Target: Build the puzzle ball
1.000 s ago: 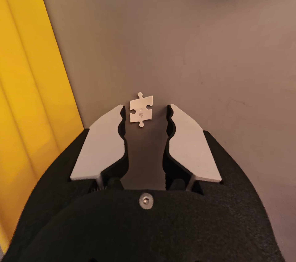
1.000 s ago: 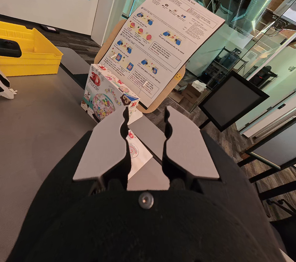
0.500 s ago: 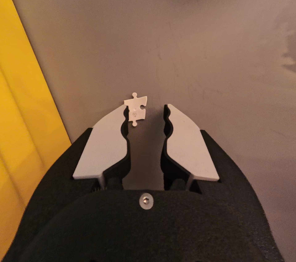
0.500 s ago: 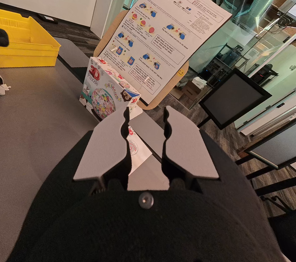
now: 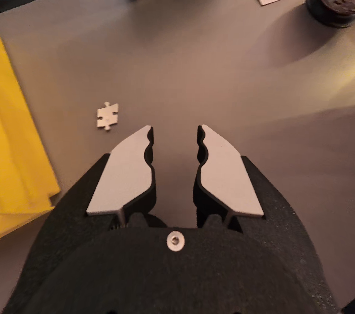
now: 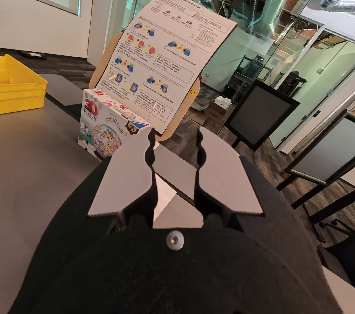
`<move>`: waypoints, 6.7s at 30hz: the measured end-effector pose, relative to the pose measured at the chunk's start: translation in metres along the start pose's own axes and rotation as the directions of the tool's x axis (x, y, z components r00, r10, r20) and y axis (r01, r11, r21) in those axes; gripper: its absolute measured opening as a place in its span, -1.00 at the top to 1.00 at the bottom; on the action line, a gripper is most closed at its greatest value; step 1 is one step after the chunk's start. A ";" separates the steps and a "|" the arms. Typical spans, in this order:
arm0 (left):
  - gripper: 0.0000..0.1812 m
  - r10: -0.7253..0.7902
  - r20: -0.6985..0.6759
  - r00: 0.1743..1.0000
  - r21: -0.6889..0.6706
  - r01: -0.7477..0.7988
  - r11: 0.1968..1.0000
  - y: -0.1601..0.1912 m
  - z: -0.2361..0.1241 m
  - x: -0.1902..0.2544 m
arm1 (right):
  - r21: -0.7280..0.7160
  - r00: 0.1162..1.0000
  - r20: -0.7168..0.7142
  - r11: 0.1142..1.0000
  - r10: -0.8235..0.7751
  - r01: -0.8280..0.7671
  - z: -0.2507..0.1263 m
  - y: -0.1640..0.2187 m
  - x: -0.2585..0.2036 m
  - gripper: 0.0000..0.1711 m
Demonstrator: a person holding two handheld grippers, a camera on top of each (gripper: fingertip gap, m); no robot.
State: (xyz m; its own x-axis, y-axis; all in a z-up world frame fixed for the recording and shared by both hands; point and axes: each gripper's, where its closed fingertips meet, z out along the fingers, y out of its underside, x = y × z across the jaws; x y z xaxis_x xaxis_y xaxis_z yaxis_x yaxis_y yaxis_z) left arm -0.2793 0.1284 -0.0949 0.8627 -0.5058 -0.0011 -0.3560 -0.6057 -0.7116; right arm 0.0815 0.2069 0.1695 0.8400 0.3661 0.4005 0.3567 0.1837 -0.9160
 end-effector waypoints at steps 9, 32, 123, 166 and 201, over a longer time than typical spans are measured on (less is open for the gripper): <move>0.46 0.054 -0.103 0.993 0.167 -0.037 0.985 -0.006 0.012 0.064 | -0.020 0.998 0.012 0.998 0.055 -0.054 0.012 0.012 0.001 0.51; 0.40 0.162 -0.098 0.982 0.253 -0.132 0.958 -0.021 0.060 0.119 | 0.077 0.982 0.034 0.979 0.185 -0.187 0.017 0.021 0.028 0.52; 0.48 0.201 0.365 0.909 0.392 -0.346 0.853 -0.045 -0.204 -0.246 | -0.016 0.530 0.698 0.751 0.482 -0.661 0.035 0.049 -0.387 0.55; 0.37 -0.060 0.160 0.985 -0.129 0.081 0.988 -0.069 -0.050 -0.308 | 0.000 0.613 0.673 0.830 0.413 -0.558 0.067 0.057 -0.402 0.52; 0.47 -0.007 0.045 0.999 -0.308 0.021 0.951 -0.037 -0.050 -0.291 | -0.013 0.611 0.680 0.840 0.405 -0.542 0.068 0.059 -0.406 0.53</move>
State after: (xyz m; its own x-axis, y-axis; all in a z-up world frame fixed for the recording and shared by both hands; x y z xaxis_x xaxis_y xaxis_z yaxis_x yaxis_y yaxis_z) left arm -0.5348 0.2677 -0.0333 0.8806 -0.4730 -0.0279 -0.4312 -0.7756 -0.4610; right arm -0.2662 0.1315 -0.0450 0.3799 0.9185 -0.1098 -0.1505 -0.0558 -0.9870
